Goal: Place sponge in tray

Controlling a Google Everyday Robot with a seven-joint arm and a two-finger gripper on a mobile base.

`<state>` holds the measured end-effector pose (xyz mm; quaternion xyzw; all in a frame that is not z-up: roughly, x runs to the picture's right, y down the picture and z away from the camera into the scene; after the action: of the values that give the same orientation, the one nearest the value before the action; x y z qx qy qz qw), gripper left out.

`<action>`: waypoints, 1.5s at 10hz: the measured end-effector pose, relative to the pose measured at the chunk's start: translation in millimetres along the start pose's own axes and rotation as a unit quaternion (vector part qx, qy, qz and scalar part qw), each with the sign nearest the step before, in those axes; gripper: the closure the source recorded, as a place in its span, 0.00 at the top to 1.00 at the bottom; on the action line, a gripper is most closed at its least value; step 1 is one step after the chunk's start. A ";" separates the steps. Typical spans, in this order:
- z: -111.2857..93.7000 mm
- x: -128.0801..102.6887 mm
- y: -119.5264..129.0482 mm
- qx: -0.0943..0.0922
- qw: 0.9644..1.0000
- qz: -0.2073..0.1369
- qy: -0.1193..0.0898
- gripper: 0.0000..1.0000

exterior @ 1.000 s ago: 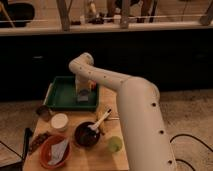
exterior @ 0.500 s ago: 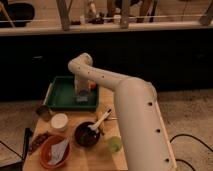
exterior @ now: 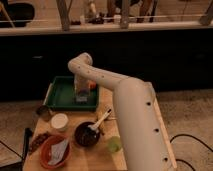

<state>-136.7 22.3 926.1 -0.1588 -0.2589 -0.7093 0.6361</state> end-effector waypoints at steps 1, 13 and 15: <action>0.2 0.0 -0.7 0.001 1.000 -0.002 -0.001 0.38; 2.5 -1.2 -5.1 0.016 1.000 -0.013 -0.007 0.80; 2.4 -1.9 -5.9 0.020 1.000 -0.015 -0.006 0.80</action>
<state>-142.6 25.5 926.0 -0.1465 -0.2797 -0.7124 0.6267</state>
